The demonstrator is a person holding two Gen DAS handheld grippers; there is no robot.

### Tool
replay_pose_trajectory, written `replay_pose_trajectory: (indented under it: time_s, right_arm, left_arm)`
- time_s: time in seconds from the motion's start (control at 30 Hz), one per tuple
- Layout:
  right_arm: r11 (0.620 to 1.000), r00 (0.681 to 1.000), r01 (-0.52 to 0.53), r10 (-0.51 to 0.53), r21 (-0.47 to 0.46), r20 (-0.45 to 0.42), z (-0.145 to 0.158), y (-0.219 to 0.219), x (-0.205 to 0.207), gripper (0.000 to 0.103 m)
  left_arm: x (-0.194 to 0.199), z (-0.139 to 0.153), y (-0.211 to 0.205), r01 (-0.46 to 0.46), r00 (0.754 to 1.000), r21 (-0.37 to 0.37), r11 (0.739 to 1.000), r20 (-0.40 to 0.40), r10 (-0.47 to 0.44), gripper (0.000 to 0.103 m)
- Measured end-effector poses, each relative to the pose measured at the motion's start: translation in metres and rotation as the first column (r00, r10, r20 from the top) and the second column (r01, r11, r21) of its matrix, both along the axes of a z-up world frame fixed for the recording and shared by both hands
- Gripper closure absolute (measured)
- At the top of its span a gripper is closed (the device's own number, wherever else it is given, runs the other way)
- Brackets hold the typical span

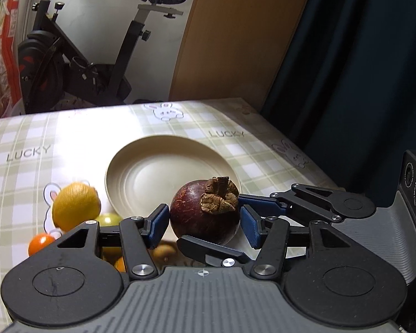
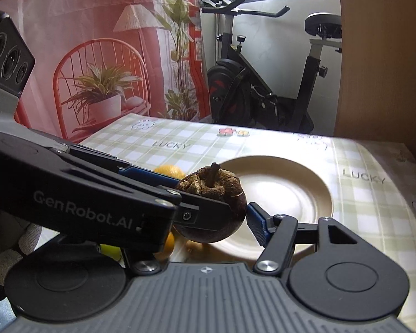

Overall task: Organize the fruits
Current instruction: 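Grasp the mangosteen with the right tool and carry it onto the plate, then open the right tool to release the mangosteen on the plate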

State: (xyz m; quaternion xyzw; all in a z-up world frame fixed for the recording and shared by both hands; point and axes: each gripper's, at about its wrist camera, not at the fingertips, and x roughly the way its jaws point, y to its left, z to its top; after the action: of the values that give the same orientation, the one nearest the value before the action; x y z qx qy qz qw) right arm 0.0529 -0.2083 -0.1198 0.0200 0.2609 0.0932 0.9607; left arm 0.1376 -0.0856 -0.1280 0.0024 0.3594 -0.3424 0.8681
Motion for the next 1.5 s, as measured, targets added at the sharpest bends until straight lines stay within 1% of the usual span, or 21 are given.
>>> replay_pose_trajectory:
  time_s: [0.1,0.23,0.33,0.43,0.57,0.67,0.77,0.9,1.17,1.3,1.37,1.4,1.43,1.5]
  right_arm:
    - [0.999,0.999,0.002,-0.001,-0.035,0.035,0.008,-0.007,0.011,0.039]
    - [0.997,0.999,-0.004,0.007,-0.071,0.049,0.005,-0.019,0.026,0.039]
    - [0.996,0.999,-0.007,0.011,-0.087,0.044,-0.004,-0.029,0.037,0.039]
    - [0.995,0.999,0.000,0.004,-0.101,0.042,-0.015,-0.039,0.046,0.039]
    - [0.997,1.000,0.019,-0.017,-0.074,0.024,-0.029,-0.057,0.060,0.039]
    - [0.996,0.999,0.041,-0.039,-0.076,0.019,-0.038,-0.068,0.068,0.039]
    - [0.993,0.998,0.062,-0.060,-0.098,0.019,-0.047,-0.073,0.073,0.039]
    - [0.987,0.997,0.069,-0.065,-0.143,0.035,-0.053,-0.076,0.078,0.039]
    - [0.982,0.995,0.102,-0.101,-0.157,0.014,-0.062,-0.077,0.086,0.039]
    - [0.978,0.992,0.121,-0.122,-0.167,0.004,-0.062,-0.075,0.087,0.039]
    - [0.976,0.991,0.131,-0.133,-0.176,-0.003,-0.060,-0.073,0.086,0.038]
    - [0.974,0.990,0.135,-0.138,-0.180,-0.003,-0.058,-0.072,0.085,0.037]
    - [0.974,0.990,0.138,-0.141,-0.182,-0.003,-0.056,-0.070,0.083,0.033]
    - [0.973,0.990,0.140,-0.143,-0.182,-0.002,-0.053,-0.068,0.077,0.029]
  left_arm:
    - [0.016,0.010,-0.008,-0.003,1.000,-0.023,1.000,0.004,0.003,0.044]
    - [0.038,0.010,-0.025,-0.008,1.000,-0.022,1.000,-0.017,0.007,0.044]
    - [0.052,0.004,-0.039,-0.009,0.999,0.001,1.000,-0.031,0.009,0.044]
    - [0.065,-0.004,-0.053,-0.020,0.998,0.004,1.000,-0.055,0.021,0.045]
    - [0.082,-0.018,-0.069,-0.006,0.998,0.034,0.999,-0.066,0.008,0.045]
    - [0.092,-0.028,-0.078,0.000,0.997,0.043,0.999,-0.077,0.003,0.044]
    - [0.099,-0.036,-0.085,0.008,0.996,0.047,0.999,-0.090,-0.004,0.044]
    - [0.108,-0.042,-0.089,0.024,0.996,0.046,0.999,-0.089,-0.020,0.045]
    - [0.117,-0.056,-0.089,0.031,0.993,0.045,0.999,-0.117,-0.026,0.045]
    - [0.117,-0.061,-0.095,0.036,0.994,0.048,0.998,-0.101,-0.031,0.045]
    - [0.115,-0.059,-0.093,0.035,0.994,0.037,0.999,-0.107,-0.030,0.045]
    - [0.114,-0.056,-0.090,0.034,0.994,0.027,0.999,-0.109,-0.031,0.045]
    - [0.113,-0.055,-0.088,0.034,0.994,0.020,0.999,-0.107,-0.032,0.044]
    - [0.109,-0.049,-0.083,0.028,0.996,0.008,1.000,-0.088,-0.028,0.044]
